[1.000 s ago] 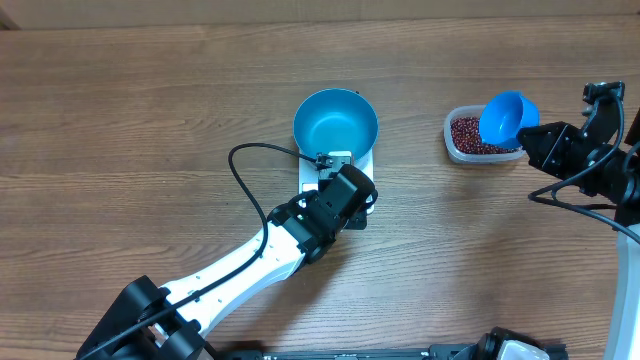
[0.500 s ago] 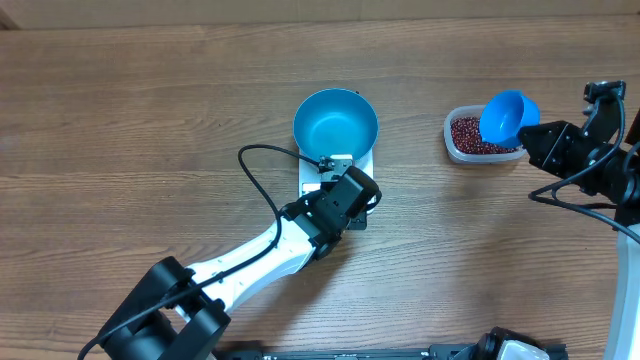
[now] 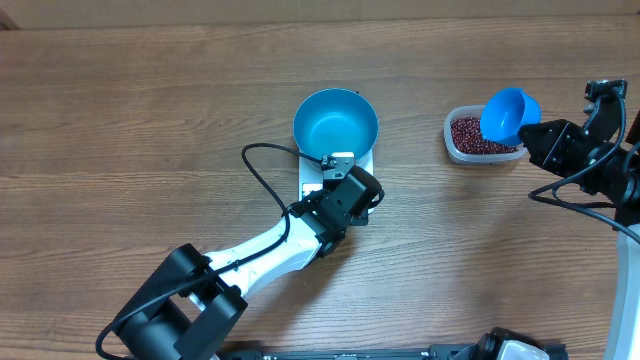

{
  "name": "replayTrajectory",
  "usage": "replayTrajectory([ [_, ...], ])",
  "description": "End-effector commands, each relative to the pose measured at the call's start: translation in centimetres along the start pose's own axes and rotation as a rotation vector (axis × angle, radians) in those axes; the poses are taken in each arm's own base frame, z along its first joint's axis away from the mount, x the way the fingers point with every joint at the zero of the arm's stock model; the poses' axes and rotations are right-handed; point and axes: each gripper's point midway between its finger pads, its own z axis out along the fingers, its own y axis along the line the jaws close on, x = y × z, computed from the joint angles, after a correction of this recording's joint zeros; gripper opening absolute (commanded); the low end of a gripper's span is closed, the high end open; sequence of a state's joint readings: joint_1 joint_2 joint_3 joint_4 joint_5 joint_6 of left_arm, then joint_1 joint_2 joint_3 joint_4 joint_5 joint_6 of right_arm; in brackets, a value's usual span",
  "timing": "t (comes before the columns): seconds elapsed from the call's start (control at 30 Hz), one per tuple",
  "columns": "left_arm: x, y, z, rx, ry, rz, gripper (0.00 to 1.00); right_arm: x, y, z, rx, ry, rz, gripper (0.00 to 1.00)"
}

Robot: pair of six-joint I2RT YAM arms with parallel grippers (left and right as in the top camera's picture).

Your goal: Scoop item into bowl and weigh 150g on scale

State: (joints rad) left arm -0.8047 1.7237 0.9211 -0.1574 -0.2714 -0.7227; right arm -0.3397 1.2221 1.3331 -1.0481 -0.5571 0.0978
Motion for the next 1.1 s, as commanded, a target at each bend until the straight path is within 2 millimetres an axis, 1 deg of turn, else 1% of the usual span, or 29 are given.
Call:
replayTrajectory([
  [0.0,0.2,0.5,0.3,-0.022,-0.003,0.034,0.04,-0.2,-0.2,-0.1,0.007,-0.009,-0.003,0.04],
  [0.17,1.1,-0.4,0.3,0.03,0.044,0.028,0.04,-0.2,-0.2,-0.1,0.007,-0.009,-0.003,0.04],
  [0.27,2.0,-1.7,0.1,0.109,0.102,0.026,0.04,-0.2,-0.2,-0.1,0.007,-0.008,-0.003,0.04],
  [0.4,1.6,-2.0,-0.2,0.115,0.118,0.046,0.04,-0.2,-0.2,-0.1,0.007,-0.008,-0.002,0.04],
  [0.63,0.2,-1.7,-1.4,0.025,0.128,0.093,0.04,-0.1,-0.2,-0.1,0.007,-0.007,0.001,0.04],
  [0.73,-0.7,-1.4,-1.8,-0.009,0.109,0.095,0.04,-0.1,-0.2,-0.1,0.008,-0.006,0.002,0.04],
  [0.93,-1.5,-0.2,-1.6,-0.084,0.063,0.094,0.04,-0.1,-0.2,-0.1,0.008,-0.006,0.002,0.04],
  [1.07,-1.5,0.2,-1.0,-0.112,0.051,0.077,0.04,-0.1,-0.2,-0.1,0.008,-0.005,0.003,0.04],
])
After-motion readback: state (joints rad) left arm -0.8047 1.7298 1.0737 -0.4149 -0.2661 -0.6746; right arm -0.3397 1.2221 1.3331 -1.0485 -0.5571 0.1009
